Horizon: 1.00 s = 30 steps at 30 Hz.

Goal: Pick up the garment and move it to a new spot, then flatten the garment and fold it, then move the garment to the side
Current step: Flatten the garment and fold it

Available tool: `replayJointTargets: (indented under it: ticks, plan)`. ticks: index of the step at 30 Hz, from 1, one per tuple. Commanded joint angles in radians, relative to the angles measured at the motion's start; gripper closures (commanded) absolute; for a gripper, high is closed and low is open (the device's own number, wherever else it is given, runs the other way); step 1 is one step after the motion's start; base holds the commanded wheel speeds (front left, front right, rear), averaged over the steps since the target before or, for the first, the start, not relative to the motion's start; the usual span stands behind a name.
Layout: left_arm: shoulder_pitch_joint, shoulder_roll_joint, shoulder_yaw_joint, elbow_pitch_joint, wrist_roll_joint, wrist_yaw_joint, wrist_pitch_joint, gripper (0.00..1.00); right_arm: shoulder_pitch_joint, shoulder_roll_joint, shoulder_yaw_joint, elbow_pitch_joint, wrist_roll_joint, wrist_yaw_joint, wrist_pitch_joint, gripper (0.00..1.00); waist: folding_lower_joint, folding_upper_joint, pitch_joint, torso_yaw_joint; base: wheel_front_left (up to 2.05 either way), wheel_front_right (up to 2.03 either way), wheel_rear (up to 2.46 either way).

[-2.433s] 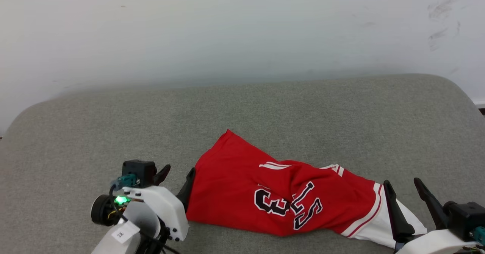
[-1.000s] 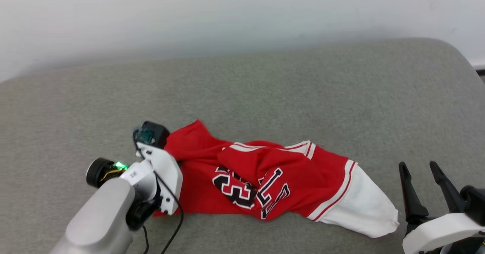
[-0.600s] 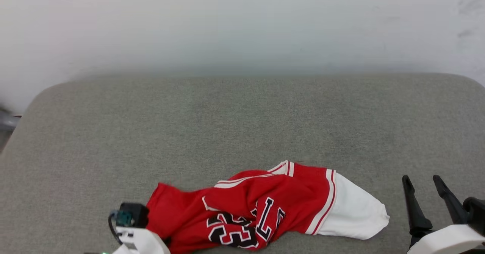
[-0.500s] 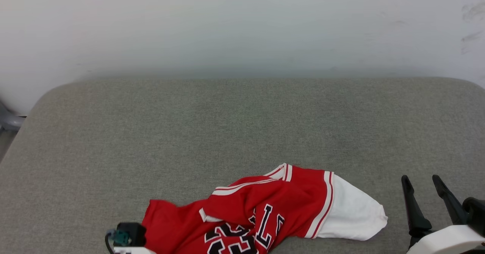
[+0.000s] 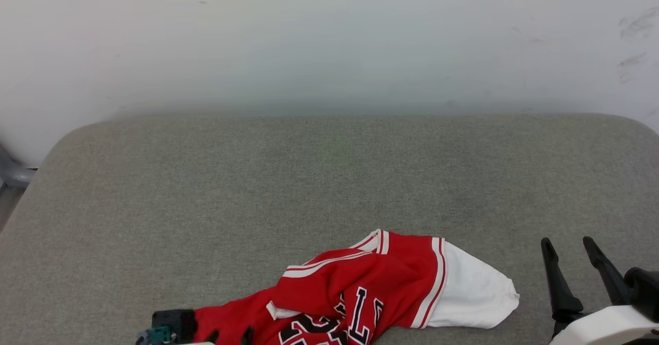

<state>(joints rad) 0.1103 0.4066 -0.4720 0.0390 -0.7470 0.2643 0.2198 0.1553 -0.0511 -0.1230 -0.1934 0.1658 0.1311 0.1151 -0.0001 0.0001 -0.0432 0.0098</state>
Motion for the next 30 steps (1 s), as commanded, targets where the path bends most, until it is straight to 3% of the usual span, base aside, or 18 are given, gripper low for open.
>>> replayJointTargets:
  ticks: [1, 7, 11, 20, 30]
  plan:
    - [-0.024, -0.003, 0.012, -0.011, 0.024, -0.001, -0.051, 0.00, 0.013, 0.001, 0.000, -0.006, 0.001, -0.001, 0.001, 0.00, 0.0001, -0.0001, -0.005, -0.002, 0.00, 0.00, 0.00]
    - [-0.092, -0.011, 0.027, -0.040, 0.102, -0.019, -0.205, 0.00, 0.011, 0.001, -0.007, -0.006, 0.010, -0.001, 0.002, 0.00, 0.0001, -0.0001, -0.009, -0.004, 0.00, 0.00, 0.00]
    - [-0.163, -0.025, -0.004, -0.021, 0.123, -0.056, -0.208, 0.00, 0.011, 0.001, -0.010, -0.008, 0.010, -0.001, 0.005, 0.00, 0.0001, -0.0001, 0.004, -0.007, 0.00, 0.00, 0.00]
    - [-0.339, -0.048, -0.143, 0.091, 0.087, -0.201, 0.030, 0.00, -0.011, 0.001, 0.003, -0.009, 0.009, -0.001, 0.022, 0.00, 0.0001, -0.0001, 0.052, -0.043, 0.00, 0.00, 0.00]
    - [-0.453, -0.012, -0.239, 0.210, 0.094, -0.268, 0.272, 0.00, -0.043, 0.001, 0.002, 0.009, 0.024, -0.001, 0.003, 0.00, 0.0001, -0.0001, 0.123, -0.078, 0.00, 0.00, 0.00]
